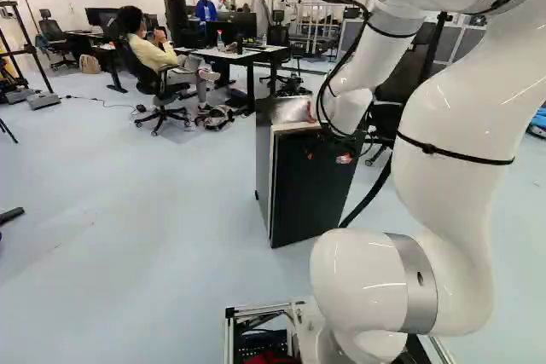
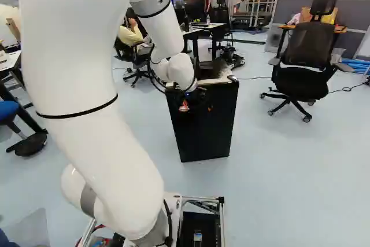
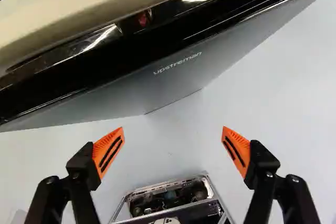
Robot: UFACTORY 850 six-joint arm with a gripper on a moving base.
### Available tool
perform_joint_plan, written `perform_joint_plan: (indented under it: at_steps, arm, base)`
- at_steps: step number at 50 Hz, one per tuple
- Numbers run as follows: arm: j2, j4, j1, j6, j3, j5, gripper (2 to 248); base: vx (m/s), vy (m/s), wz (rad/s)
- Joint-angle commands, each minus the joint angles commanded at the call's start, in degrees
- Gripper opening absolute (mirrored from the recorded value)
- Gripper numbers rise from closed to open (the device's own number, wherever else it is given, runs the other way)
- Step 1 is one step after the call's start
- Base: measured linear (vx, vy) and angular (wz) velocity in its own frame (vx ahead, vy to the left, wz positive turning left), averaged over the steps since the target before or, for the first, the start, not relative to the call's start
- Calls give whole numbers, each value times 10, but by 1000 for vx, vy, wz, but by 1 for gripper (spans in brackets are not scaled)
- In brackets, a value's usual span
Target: Grab a drink from the fridge
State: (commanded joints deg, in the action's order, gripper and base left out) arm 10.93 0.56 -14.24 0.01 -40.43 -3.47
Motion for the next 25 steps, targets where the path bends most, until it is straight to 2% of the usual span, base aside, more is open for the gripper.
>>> perform_joint_plan:
  at_steps: [25]
  arm:
    - [16, 0, 14, 0, -19, 0, 247]
  base:
    - [0, 0, 0]
